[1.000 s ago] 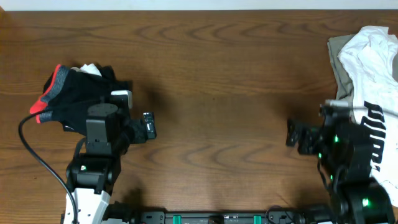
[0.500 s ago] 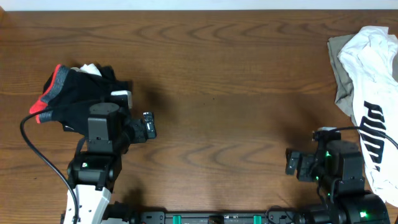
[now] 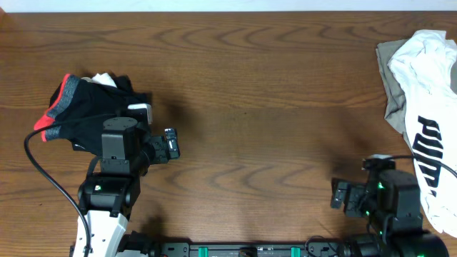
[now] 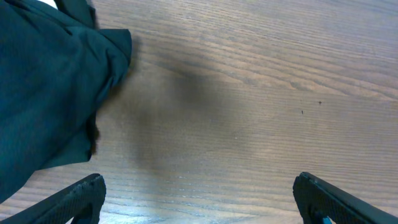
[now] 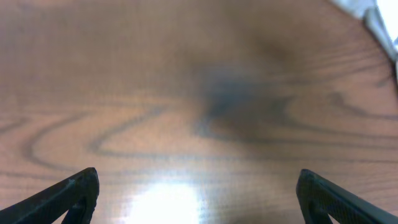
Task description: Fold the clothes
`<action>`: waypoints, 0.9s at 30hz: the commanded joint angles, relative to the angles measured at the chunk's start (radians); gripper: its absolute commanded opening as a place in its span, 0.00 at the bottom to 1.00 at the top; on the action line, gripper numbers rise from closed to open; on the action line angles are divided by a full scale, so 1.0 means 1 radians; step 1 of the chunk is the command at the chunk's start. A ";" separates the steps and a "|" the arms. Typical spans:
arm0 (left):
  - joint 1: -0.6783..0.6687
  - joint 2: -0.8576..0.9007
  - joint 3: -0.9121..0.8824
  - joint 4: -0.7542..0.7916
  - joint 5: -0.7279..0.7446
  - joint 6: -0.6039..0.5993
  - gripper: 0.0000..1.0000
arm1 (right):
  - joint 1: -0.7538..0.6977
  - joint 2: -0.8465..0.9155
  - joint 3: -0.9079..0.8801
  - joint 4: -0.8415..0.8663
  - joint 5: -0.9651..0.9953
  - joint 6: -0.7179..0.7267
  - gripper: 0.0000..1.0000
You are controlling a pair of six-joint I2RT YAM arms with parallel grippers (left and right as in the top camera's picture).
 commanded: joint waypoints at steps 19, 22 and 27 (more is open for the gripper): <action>0.002 0.001 0.000 0.002 -0.008 -0.005 0.98 | -0.068 -0.442 -0.478 0.772 -0.043 -0.195 0.99; 0.002 0.001 0.000 0.002 -0.008 -0.005 0.98 | -0.068 -0.442 -0.579 0.948 -0.047 -0.195 0.99; 0.001 0.001 0.000 0.002 -0.008 -0.005 0.98 | -0.068 -0.442 -0.654 1.031 -0.057 -0.205 0.99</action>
